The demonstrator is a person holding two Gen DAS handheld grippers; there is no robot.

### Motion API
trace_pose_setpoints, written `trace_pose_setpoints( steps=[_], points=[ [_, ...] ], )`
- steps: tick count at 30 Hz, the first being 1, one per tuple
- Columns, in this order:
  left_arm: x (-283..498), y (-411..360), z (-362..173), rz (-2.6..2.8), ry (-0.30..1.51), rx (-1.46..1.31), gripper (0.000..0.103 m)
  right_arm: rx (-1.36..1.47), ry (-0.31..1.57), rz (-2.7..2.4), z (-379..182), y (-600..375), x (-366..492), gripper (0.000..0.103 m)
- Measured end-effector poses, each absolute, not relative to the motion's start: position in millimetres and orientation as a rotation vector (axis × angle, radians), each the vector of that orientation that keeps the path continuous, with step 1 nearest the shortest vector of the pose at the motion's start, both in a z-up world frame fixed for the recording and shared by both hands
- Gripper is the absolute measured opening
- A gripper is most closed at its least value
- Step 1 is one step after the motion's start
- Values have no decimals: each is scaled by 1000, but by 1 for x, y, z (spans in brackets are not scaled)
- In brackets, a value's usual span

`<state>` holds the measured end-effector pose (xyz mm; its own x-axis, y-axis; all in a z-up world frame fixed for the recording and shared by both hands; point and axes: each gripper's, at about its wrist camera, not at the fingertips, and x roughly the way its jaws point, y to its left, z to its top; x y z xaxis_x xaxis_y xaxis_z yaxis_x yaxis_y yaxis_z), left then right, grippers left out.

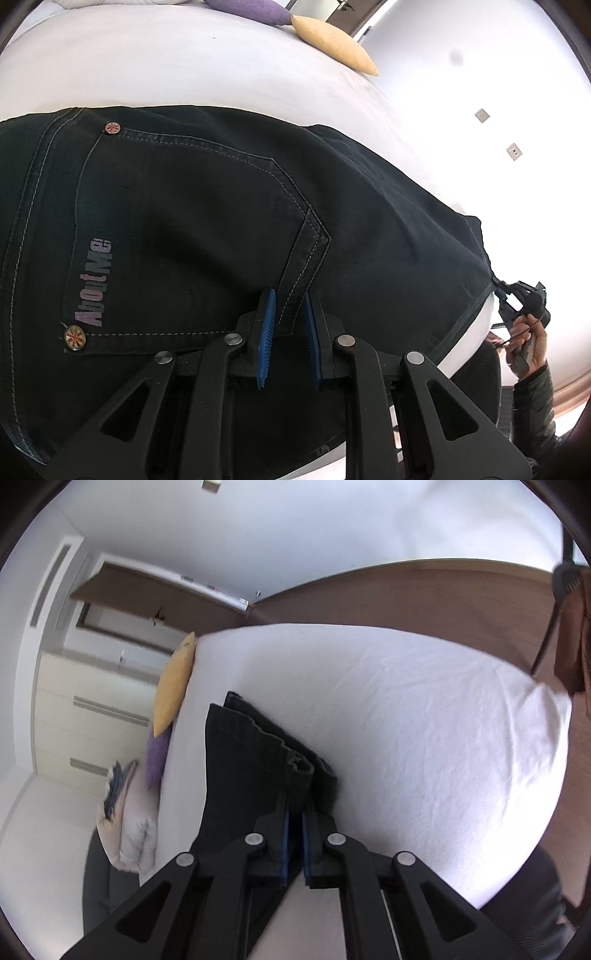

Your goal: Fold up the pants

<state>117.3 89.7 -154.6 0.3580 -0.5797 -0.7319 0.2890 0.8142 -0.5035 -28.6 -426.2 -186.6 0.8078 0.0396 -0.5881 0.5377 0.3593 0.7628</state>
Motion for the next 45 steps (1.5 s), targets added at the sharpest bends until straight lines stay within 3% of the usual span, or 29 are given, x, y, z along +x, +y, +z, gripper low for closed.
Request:
trace_pose_setpoints(
  steps=[1,2,4,7,11,21,23,30,33,35,45],
  points=[
    [117,92,-154,-571,1065,-313,16,1115,581,-380,-175,-428,-29,14],
    [116,91,-156,-570,1065,-313,16,1043,591,-435,-163,-430,-30,37],
    [114,89,-156,-569,1063,-313,16,899,557,-527,-134,-434,-30,68],
    [114,88,-157,-565,1059,-312,16,730,612,-335,-106,-437,9,69],
    [113,85,-158,-555,1057,-305,16,462,719,-137,-97,-426,77,60],
    [110,69,-156,-542,1062,-281,16,409,825,-83,-132,-432,145,43],
    [109,66,-155,-537,1061,-277,16,412,834,-76,-138,-429,145,33],
    [107,53,-155,-527,1062,-268,16,371,851,-49,-143,-419,145,31],
    [107,52,-154,-525,1062,-267,16,353,861,-59,-143,-418,150,13],
    [106,50,-155,-521,1062,-265,16,331,859,-74,-143,-418,151,6],
    [102,45,-152,-485,1040,-255,16,346,762,-272,-138,-426,129,2]
  ],
)
